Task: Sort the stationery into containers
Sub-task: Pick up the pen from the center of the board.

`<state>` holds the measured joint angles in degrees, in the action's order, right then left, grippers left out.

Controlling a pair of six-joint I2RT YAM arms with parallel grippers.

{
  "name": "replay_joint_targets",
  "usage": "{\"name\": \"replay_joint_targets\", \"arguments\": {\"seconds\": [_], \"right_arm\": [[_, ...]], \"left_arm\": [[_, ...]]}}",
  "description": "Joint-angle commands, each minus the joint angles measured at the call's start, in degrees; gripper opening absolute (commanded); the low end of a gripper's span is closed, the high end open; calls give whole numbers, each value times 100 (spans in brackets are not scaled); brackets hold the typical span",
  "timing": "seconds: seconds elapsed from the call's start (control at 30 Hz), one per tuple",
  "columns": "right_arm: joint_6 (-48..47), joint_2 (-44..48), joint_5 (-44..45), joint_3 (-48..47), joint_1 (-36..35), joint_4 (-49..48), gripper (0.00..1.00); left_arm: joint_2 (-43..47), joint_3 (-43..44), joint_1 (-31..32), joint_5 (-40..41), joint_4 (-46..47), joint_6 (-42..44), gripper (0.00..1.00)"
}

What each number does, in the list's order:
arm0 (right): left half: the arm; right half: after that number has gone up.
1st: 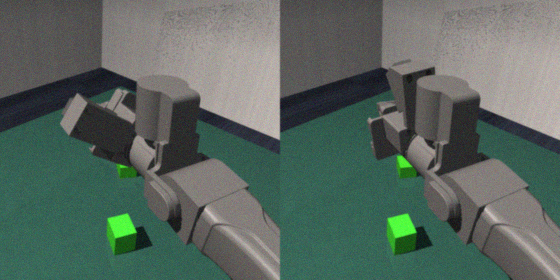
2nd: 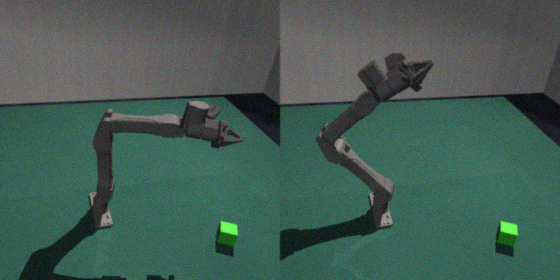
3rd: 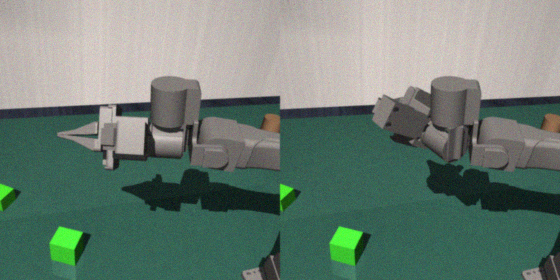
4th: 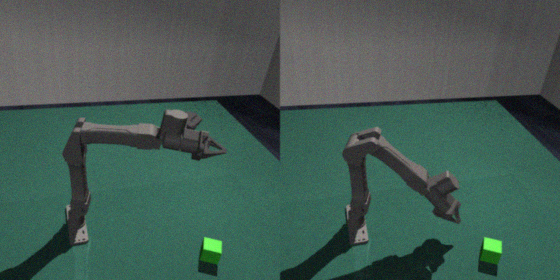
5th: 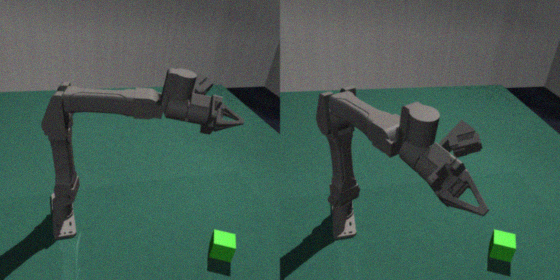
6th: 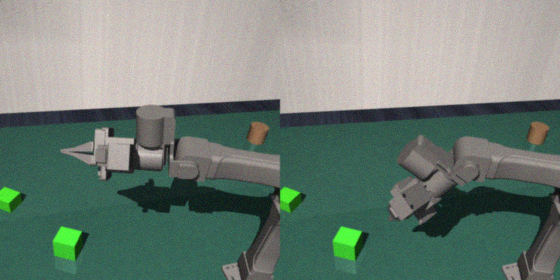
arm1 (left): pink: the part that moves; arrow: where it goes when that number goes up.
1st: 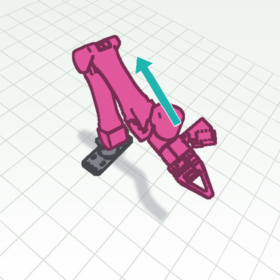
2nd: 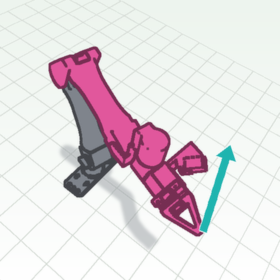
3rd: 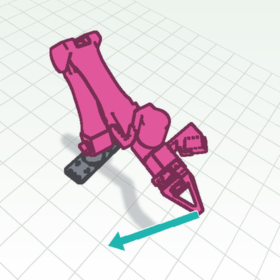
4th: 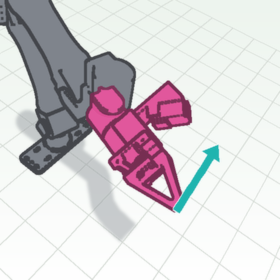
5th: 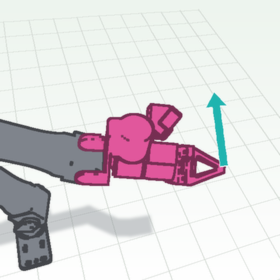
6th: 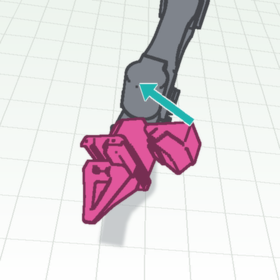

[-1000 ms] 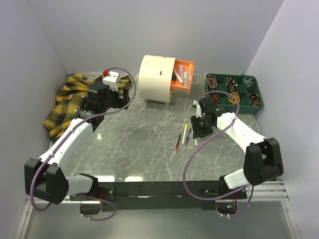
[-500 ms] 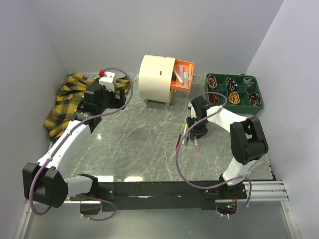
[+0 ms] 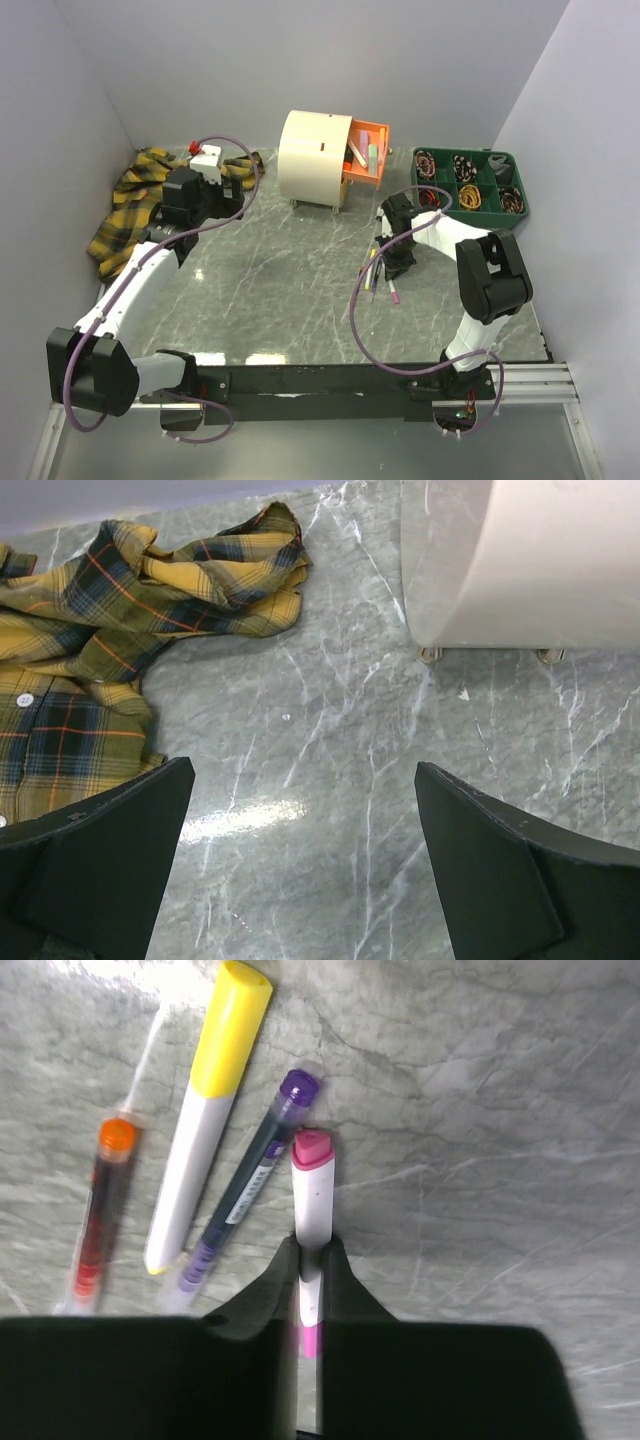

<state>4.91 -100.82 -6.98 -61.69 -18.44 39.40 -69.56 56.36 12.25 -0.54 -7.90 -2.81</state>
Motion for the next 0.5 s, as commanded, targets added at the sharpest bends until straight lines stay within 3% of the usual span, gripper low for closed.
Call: {"name": "replay_joint_targets", "arguments": {"seconds": [0.0, 0.27, 0.37, 0.47], "right_arm": [[28, -70, -101, 8, -11, -11, 0], [133, 1695, -619, -545, -195, 815, 0], [195, 2276, -1120, -1106, -511, 482, 0], [440, 2260, -1148, -1615, -705, 104, 0]], "left_arm": [[144, -55, -82, -87, 219, -150, 99], [267, 24, -504, -342, 219, -413, 100], [224, 103, -680, -526, 228, -554, 99], [145, 191, -794, -615, 245, -598, 99]]}}
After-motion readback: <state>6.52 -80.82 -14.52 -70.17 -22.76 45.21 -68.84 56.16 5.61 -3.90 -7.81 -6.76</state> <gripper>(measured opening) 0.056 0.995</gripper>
